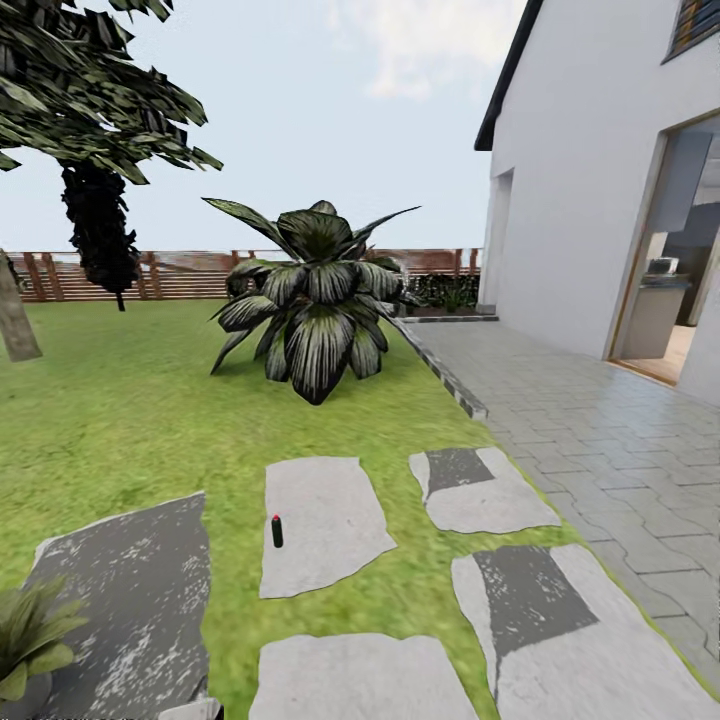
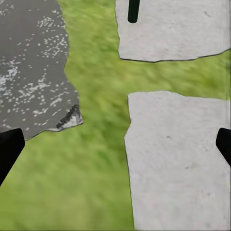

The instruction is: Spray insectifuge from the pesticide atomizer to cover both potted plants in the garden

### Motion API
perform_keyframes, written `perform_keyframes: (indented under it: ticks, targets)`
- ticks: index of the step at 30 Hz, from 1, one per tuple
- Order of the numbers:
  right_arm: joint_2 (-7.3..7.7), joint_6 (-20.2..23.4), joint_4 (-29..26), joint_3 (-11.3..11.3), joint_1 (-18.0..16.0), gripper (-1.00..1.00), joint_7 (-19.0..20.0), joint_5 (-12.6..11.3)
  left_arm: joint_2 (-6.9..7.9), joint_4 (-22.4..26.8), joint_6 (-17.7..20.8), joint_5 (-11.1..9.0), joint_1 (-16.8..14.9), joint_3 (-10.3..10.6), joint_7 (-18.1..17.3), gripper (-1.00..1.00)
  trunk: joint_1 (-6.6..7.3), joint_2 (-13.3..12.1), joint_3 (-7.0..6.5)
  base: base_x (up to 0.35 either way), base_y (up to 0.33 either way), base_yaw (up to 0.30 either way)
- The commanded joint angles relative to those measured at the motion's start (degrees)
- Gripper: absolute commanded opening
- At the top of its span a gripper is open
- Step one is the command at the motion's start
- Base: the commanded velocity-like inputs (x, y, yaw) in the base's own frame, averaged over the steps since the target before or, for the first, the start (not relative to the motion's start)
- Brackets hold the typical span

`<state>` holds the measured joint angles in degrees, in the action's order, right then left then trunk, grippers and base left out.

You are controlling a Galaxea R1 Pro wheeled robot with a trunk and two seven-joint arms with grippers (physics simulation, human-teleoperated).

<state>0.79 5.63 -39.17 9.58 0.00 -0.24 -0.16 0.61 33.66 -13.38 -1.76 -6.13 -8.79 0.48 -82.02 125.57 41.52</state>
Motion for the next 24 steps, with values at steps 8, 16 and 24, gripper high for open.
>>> perform_keyframes:
  ticks: [8,16,24]
  targets:
    - [0.00,0.35,-0.11,0.00,0.00,1.00,-0.02,-0.02,0.00,0.01,-0.16,-0.17,-0.03,0.00,0.05,1.00,0.01,0.03,0.06,0.000,-0.338,0.193]
    - [-0.01,0.33,-0.08,0.00,0.00,1.00,-0.02,-0.02,0.00,-0.03,-0.16,-0.24,-0.03,0.00,0.05,1.00,0.01,0.03,0.06,0.000,-0.342,0.244]
    - [0.00,0.35,-0.04,-0.05,0.00,1.00,-0.02,-0.02,0.00,-0.02,-0.16,-0.24,-0.03,0.00,0.05,1.00,0.01,0.03,0.06,0.000,-0.342,0.246]
